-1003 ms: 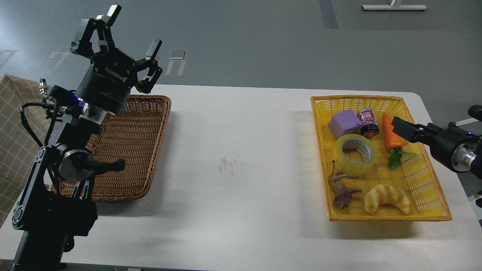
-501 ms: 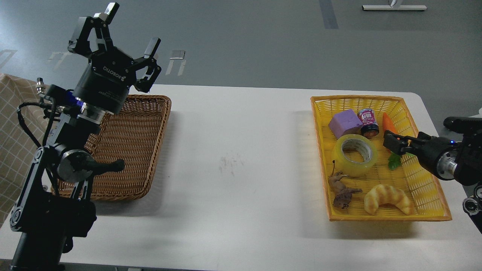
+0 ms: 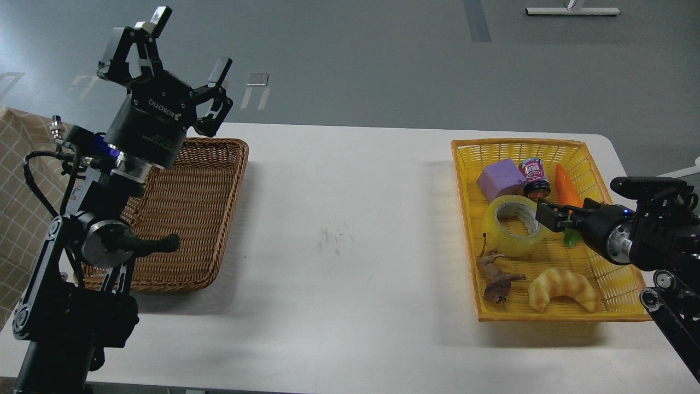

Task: Place and transfer tape with both arms
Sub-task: 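Grasp the yellow tape roll with the right gripper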

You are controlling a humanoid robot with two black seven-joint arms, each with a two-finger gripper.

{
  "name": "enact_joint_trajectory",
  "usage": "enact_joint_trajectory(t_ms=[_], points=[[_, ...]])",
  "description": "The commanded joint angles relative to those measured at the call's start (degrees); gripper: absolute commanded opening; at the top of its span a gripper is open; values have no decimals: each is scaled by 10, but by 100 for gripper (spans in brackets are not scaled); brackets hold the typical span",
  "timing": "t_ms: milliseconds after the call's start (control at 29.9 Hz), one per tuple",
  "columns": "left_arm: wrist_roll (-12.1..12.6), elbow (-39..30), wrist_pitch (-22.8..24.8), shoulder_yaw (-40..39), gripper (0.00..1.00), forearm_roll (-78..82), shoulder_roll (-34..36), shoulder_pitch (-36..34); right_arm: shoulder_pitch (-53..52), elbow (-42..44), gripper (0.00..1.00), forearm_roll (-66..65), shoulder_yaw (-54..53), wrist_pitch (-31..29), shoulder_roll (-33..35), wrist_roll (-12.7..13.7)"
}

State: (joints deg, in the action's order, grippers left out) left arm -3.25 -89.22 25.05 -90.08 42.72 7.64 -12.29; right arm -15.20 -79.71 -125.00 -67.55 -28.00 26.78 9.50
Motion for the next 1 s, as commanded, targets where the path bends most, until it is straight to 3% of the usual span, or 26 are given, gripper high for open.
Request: enact_joint_trajectory(t_ms=[0, 969], points=[[0, 0, 0, 0, 98, -1, 0, 1, 0, 10, 87, 0, 4, 0, -4, 0], [0, -1, 4, 1, 98, 0, 7, 2, -2, 42, 79, 0, 27, 0, -23, -1]])
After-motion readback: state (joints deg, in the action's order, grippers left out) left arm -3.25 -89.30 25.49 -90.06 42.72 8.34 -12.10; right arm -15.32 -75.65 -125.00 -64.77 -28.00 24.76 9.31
